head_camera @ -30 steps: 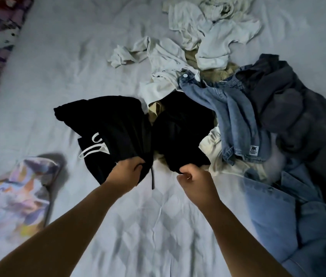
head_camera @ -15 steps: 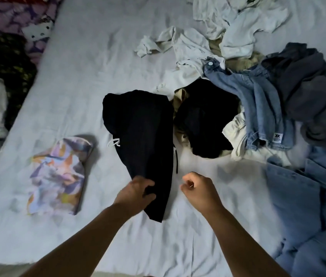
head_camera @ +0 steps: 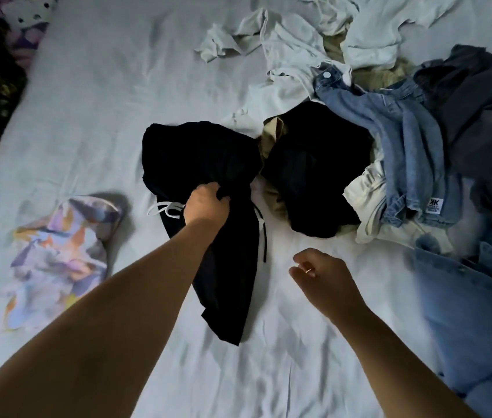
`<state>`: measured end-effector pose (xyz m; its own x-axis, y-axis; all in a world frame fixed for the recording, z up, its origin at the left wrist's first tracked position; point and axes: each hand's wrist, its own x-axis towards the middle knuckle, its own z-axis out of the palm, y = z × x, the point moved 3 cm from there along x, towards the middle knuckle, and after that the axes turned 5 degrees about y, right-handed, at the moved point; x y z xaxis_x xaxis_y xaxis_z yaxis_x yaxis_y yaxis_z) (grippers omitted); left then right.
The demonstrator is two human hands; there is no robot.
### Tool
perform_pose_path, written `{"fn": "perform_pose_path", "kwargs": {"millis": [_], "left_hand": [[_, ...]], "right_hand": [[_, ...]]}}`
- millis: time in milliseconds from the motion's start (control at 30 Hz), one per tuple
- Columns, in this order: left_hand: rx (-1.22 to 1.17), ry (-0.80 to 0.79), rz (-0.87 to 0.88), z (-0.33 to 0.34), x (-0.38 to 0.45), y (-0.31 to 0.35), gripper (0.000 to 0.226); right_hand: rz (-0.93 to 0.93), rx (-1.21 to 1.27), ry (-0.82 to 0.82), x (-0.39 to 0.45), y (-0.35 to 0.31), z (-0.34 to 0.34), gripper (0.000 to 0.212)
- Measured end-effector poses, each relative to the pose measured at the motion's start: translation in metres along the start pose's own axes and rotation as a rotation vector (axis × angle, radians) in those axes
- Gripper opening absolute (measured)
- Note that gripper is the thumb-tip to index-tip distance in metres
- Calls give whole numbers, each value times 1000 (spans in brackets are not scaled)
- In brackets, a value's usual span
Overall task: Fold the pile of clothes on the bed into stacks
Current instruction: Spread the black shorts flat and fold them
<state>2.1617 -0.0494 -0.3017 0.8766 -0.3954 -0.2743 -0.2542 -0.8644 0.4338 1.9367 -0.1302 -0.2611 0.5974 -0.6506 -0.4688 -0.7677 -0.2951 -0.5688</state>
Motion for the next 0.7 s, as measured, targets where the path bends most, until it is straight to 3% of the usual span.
{"fn": "perform_pose_path", "kwargs": {"millis": [100,200,333,433,533,633,700], "left_hand": [[-95,17,132,-18,-28,-16,29],[-193,60,303,-34,-71,-36,24],[-347,-71,305,-34,-127,-60,30],[-309,-169,356,-31,-158,-72,36],[-223,-318,441,-31,-175,-79,26],[-108,-480,476,-37,-180,-91,23],[-32,-478,439,-46,-176,-102,22]], "right_hand": [[-28,50,12,5,-19,1,30],[38,265,40,9,-44,9,48],[181,558,-25,7,-73,23,73],[274,694,-136,2,-85,44,70],[300,557,-113,-3,-88,64,52],[156,262,-111,-17,-99,67,33],[24,186,-135,-30,-105,64,25]]}}
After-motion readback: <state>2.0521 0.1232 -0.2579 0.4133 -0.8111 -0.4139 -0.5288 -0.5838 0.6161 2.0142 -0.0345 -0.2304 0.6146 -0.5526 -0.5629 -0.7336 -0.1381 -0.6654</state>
